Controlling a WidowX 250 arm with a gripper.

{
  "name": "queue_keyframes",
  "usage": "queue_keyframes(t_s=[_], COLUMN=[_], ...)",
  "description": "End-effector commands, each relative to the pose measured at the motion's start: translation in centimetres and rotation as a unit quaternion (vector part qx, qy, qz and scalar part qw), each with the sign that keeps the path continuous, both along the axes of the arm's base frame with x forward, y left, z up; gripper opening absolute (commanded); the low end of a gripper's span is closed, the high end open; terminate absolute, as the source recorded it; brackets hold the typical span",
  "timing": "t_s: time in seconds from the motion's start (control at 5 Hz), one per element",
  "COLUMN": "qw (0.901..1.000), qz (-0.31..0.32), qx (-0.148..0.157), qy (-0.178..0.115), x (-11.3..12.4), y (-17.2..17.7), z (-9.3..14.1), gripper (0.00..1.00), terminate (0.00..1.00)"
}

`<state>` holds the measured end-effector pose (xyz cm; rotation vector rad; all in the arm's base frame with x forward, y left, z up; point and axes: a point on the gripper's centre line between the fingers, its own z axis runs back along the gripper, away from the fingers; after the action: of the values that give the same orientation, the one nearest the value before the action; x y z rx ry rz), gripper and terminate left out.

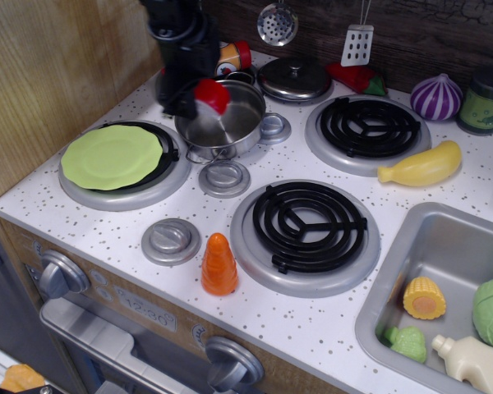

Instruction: Take sushi out of pan

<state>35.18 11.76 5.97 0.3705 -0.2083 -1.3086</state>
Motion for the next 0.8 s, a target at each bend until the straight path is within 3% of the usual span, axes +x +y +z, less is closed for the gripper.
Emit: queue_keyframes(t_s=[0.0, 0.2, 0.6], qw=[0.9991, 0.9977, 0.9977], qz=[0.018, 0.007, 0.007], qx=[0.035, 0.013, 0.013], qy=[0.015, 0.066, 0.066], x=[-2.9, -3.9, -3.9], y=[3.7, 4.9, 4.9], z=[1.5, 0.7, 0.7], gripper=[0.00, 1.00, 1.00], terminate=[0.00, 0.00, 0.00])
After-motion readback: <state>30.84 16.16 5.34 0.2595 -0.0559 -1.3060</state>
